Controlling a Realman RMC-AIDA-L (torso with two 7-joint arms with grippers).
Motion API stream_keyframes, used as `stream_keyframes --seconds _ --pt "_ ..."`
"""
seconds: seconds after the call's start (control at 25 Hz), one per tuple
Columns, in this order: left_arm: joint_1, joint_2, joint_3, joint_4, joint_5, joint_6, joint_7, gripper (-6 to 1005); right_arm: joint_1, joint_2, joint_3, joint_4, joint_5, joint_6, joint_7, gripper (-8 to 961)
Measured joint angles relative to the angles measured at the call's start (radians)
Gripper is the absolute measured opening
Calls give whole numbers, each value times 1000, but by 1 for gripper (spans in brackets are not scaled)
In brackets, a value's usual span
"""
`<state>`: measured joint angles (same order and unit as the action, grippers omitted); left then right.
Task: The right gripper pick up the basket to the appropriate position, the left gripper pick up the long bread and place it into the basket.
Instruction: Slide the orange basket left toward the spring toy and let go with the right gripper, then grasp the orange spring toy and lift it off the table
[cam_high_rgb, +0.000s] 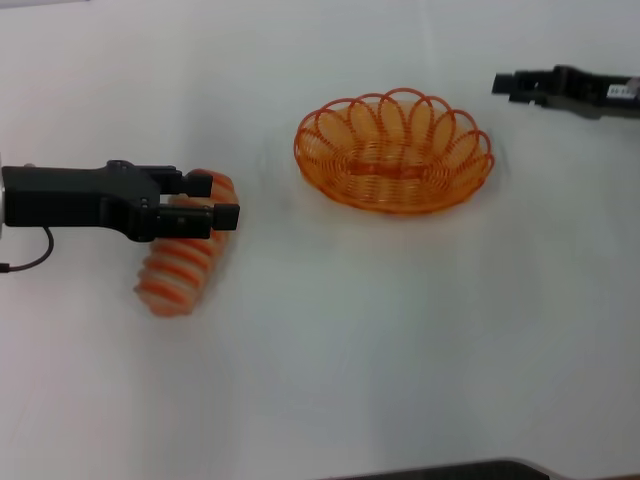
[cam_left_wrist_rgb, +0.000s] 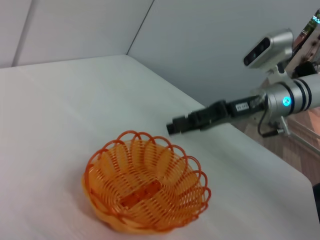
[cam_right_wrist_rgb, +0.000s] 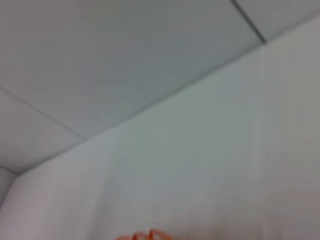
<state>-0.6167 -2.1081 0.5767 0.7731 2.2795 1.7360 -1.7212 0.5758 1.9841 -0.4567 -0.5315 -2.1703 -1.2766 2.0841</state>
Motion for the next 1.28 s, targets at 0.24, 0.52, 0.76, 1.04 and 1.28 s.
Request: stream_keyframes --seconds 0.24,0.52,0.76,1.04,1.28 --pt "2 0 -2 0 0 3 -1 750 -57 -5 49 -38 294 -149 -294 425" --pt "18 -4 -9 0 -7 4 -1 750 -70 -38 -8 -155 297 -491 -496 427" --pt "23 -14 -11 0 -12 -2 -5 750 -57 -45 -66 -259 88 -549 -464 429" --pt "24 -13 -3 1 -8 -3 -75 750 -39 -16 -76 -261 -62 -460 -455 644" --pt "17 -6 63 96 13 -35 -334 749 -38 4 -91 -259 -63 -401 -471 701"
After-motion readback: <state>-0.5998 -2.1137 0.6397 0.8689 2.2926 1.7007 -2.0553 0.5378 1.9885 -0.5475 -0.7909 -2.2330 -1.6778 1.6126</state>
